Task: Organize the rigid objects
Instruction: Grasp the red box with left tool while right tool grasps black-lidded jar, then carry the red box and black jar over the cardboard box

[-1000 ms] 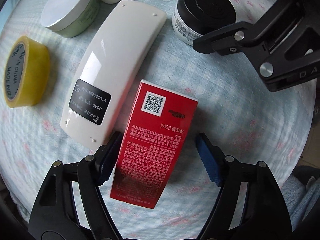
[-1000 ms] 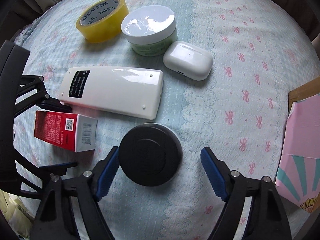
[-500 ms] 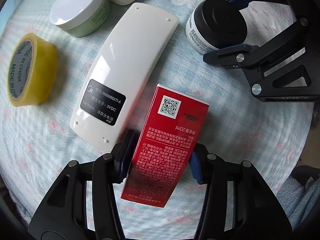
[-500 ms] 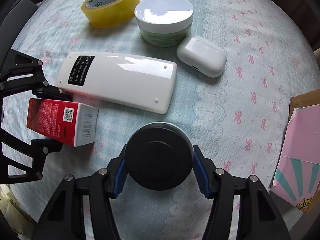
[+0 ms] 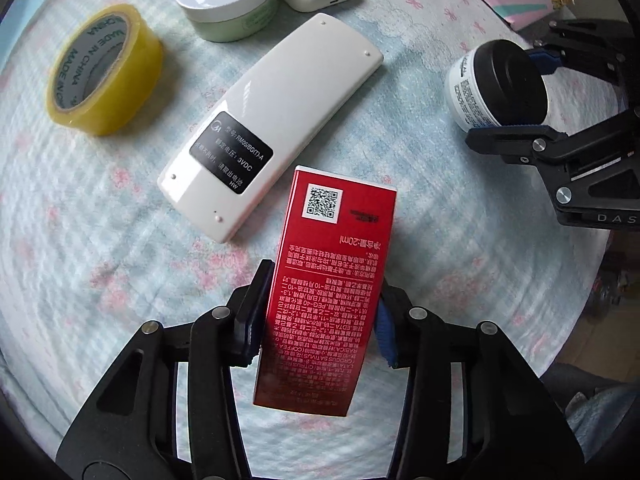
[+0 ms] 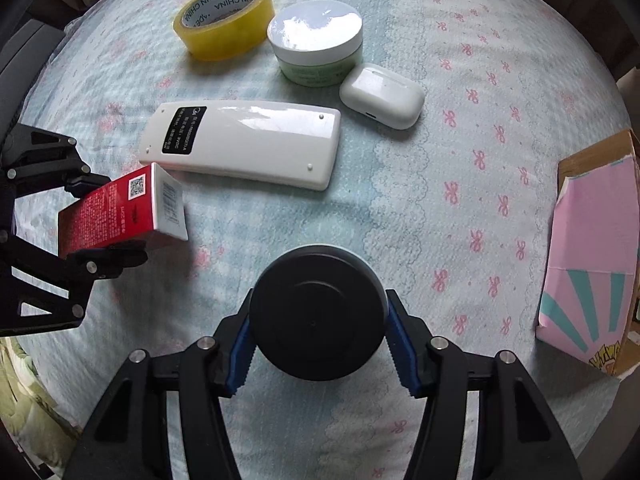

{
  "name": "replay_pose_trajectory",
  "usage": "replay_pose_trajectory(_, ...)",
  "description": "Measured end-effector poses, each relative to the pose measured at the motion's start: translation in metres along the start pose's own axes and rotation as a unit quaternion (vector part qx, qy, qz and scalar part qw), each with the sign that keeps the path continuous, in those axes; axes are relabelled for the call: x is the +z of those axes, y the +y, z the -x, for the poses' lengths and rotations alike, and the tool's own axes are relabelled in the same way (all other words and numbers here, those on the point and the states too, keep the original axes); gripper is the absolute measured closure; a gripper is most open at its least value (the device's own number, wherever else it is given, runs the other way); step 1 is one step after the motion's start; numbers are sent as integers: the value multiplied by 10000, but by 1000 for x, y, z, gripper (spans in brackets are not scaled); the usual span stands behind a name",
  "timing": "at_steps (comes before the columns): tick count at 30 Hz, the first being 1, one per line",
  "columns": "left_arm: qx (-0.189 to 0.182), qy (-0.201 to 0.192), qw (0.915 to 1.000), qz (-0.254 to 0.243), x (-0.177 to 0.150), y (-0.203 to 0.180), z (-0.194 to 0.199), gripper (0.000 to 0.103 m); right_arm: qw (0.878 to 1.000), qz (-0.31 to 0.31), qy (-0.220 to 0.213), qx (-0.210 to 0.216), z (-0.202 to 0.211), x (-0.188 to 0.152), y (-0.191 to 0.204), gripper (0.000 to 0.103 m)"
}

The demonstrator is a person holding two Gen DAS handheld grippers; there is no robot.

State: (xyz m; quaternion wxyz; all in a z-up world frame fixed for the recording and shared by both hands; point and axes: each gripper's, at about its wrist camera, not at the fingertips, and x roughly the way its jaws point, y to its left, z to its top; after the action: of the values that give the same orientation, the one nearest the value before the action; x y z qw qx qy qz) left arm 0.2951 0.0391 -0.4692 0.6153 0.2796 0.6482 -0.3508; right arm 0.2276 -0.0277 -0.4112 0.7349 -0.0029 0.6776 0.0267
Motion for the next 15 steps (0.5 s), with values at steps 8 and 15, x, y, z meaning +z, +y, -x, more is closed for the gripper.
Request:
replay_pose_trajectory(8,-320,-341,9968,654,-23,6,22,66,9995,-283,-108,89,28,-12,-10,49)
replay_pose_trajectory(15,-433,-751,9928,829,-36,-1,66,66,9984,-503,-230,146,57,-26,-18,49)
